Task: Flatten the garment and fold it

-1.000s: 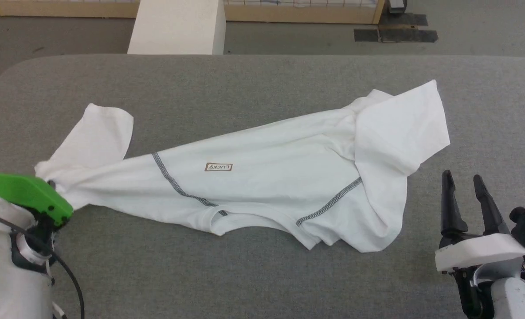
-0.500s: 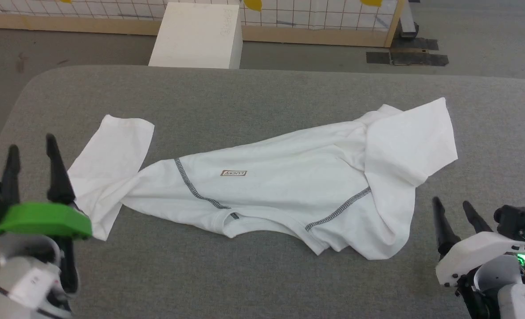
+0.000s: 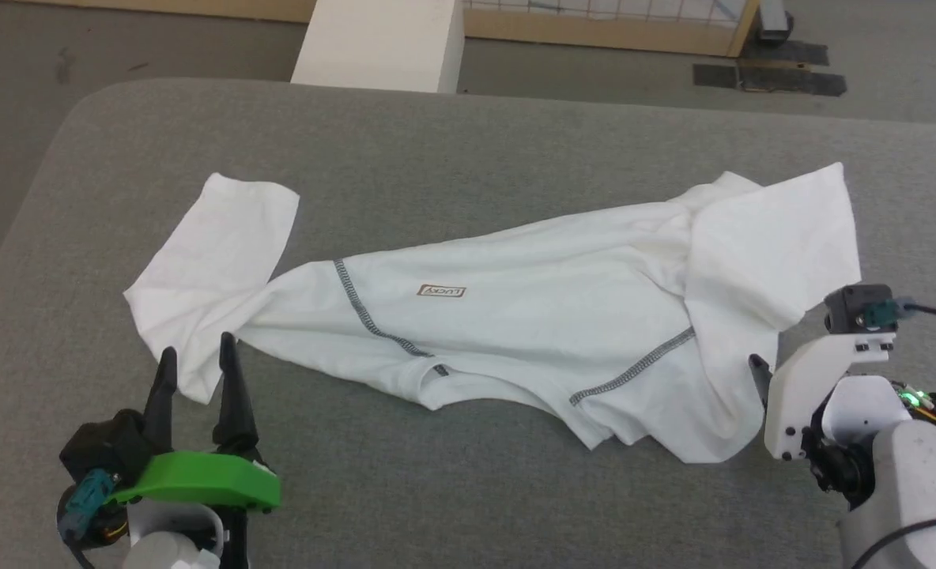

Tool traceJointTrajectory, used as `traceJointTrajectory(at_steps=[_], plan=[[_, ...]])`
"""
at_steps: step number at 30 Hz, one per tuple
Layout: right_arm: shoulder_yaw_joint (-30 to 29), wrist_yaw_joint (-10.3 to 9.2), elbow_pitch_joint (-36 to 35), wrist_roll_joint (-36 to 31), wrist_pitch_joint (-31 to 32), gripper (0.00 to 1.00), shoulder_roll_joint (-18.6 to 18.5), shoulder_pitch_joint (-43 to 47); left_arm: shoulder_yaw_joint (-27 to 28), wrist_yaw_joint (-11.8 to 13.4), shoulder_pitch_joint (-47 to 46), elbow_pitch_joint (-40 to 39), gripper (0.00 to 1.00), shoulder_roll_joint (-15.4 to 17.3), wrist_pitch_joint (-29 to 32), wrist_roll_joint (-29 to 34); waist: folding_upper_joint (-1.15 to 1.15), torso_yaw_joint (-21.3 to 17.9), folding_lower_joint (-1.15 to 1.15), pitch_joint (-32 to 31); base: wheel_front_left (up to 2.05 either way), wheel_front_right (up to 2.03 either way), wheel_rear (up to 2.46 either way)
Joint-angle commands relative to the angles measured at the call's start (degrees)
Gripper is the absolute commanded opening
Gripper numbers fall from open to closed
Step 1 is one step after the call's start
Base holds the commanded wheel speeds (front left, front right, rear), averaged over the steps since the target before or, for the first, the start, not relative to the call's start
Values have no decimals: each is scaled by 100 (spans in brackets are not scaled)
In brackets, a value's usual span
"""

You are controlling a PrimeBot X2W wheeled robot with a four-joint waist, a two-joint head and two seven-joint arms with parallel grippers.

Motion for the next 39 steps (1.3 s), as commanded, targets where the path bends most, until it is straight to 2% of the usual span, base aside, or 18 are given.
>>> traceJointTrajectory(at_steps=[1, 5, 6, 8, 12, 19, 24, 25, 26, 28, 34, 37, 39], plan=[[-7, -9, 142, -47, 66, 100, 0, -131, 10, -47, -125, 29, 100, -39, -41, 98, 0, 161, 0, 124, 0, 0, 0], [95, -9, 564, -268, 274, 100, 0, -318, 76, -145, -245, 92, 100, -105, -42, 149, 0, 252, 0, 181, 0, 0, 0], [96, -9, 641, -277, 297, 39, 0, -348, 94, -168, -259, 103, 100, -119, -42, 171, 0, 262, 0, 179, 0, 0, 0], [56, -9, 675, -221, 211, 0, 0, -398, 136, -196, -258, 115, 100, -146, -42, 204, 0, 259, 0, 176, 0, 0, 0], [-523, -9, 565, -209, 18, 0, -12, -403, 174, -262, -196, 210, 100, -208, -43, 251, 0, 176, 0, 98, 0, 0, 0], [-1678, -9, 329, -419, 81, 0, -95, -213, 32, -377, -209, 502, 100, -271, -43, 213, 0, 60, 0, 20, 0, 0, 0], [-2064, -9, 179, -537, -302, 0, -40, -205, -32, -398, -264, 707, 100, -282, -43, 182, 0, -21, 0, -26, 0, 0, 0], [-2089, -9, 190, -471, -430, 27, -26, -211, -31, -396, -260, 744, 100, -281, -43, 171, 0, -45, 0, -47, 0, 0, 0], [-2094, -9, 201, -443, -530, 100, -18, -198, -29, -394, -253, 778, 100, -281, -35, 156, 0, -59, 0, -72, 0, 0, 0], [-2130, -9, 183, -340, -787, 100, -7, -147, -37, -391, -237, 842, 100, -283, 16, 119, 0, -76, 0, -129, 0, 0, 0], [-2075, -9, 37, 738, -1834, 100, -2, 399, -82, -354, -124, 932, 100, -311, 408, -193, 0, -85, 0, -423, 0, 0, 0], [-1853, -9, -6, 1111, -2164, 100, -2, 865, -125, -294, -54, 884, 100, -336, 793, -613, 0, -142, 0, -544, 0, 0, 0], [-1679, -9, -49, 1256, -2304, 100, -2, 1091, -165, -127, -25, 899, 100, -347, 1213, -929, 0, -208, 0, -573, 0, 0, 0]])
